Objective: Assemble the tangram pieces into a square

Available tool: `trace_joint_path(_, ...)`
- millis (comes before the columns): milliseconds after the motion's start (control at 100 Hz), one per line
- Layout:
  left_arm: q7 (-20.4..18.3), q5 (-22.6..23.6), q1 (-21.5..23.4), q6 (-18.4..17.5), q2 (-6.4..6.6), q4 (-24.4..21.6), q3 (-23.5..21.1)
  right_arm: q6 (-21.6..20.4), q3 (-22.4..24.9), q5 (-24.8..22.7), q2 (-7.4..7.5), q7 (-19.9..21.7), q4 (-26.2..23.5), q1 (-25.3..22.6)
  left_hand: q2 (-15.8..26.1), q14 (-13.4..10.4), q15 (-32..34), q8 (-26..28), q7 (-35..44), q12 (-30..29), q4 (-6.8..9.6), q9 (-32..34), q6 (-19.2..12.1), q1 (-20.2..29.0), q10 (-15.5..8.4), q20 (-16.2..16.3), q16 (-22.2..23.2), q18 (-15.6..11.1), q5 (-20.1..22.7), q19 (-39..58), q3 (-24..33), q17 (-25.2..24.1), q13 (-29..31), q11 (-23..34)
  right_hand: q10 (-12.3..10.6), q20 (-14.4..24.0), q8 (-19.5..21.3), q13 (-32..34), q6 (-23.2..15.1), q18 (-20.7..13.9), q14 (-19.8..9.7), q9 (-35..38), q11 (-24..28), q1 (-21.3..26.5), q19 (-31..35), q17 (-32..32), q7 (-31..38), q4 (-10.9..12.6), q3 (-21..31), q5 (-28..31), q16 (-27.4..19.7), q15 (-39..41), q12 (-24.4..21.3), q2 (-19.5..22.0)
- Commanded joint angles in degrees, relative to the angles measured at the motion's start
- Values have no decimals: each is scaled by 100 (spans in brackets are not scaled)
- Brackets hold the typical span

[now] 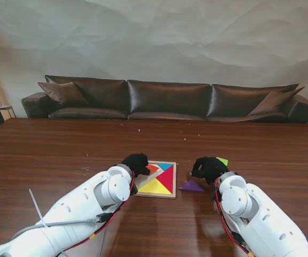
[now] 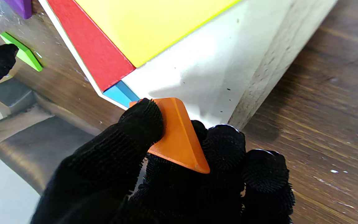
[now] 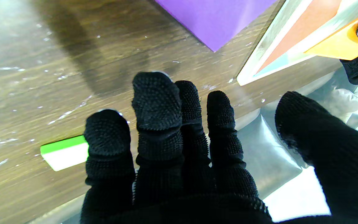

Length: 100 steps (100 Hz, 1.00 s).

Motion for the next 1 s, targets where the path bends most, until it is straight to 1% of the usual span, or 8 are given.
trace_joint_path(0,-102,-29,-35,37,-59,37,0,-6,-19,-7,-11,94,-29,-25,85,68,282,41,300,-76,87,224,21,96,-74,17,-59,184,253,379,483,82,220,50,62,-49,-27,171,44,-53,39,120,35,-132,138,-12,71,56,-81,53,46,3,-53,206)
trace_joint_path(230,13,18,-122,78,-127,252,93,-13,-32,1,-15,85,-10,-14,95,82,246,20,261,-195,95,169,35,66,-39,-5,-89,171,200,353,455,39,168,-44,57,-50,-27,175,42,-51,34,123,36,-134,139,-8,70,56,-80,57,46,4,-52,205)
trace_joint_path(400,-32,105,-132,123,-97,220,126,-25,-42,13,-16,89,6,-7,119,121,148,-56,129,-458,115,58,59,6,46,-29,-130,121,140,290,394,-60,71,-290,58,-50,-27,173,35,-51,29,119,37,-133,139,-8,68,56,-81,48,45,0,-52,207)
trace_joint_path(530,-52,148,-124,131,-78,194,130,-26,-45,19,-17,88,12,-4,134,125,137,-89,63,-546,115,18,92,-60,103,-32,-130,112,125,278,348,-76,47,-360,64,-51,-25,176,35,-51,33,115,37,-129,139,-8,73,57,-78,54,46,3,-52,203)
trace_joint_path(810,-121,195,-156,118,-50,197,154,-37,-58,38,-22,82,34,10,163,132,154,-152,-78,-609,124,-52,138,-142,154,-32,-117,108,105,254,295,-119,-5,-352,60,-51,-25,174,36,-51,29,120,38,-128,139,-8,75,55,-73,53,46,1,-53,195)
trace_joint_path(990,-164,239,-191,66,-33,221,196,-49,-65,50,-25,73,57,21,196,56,246,-341,-569,-653,146,-283,211,-274,233,11,-68,35,94,219,191,-212,-147,-269,70,-51,-25,177,38,-51,29,128,41,-126,139,-8,78,53,-73,60,47,3,-52,193)
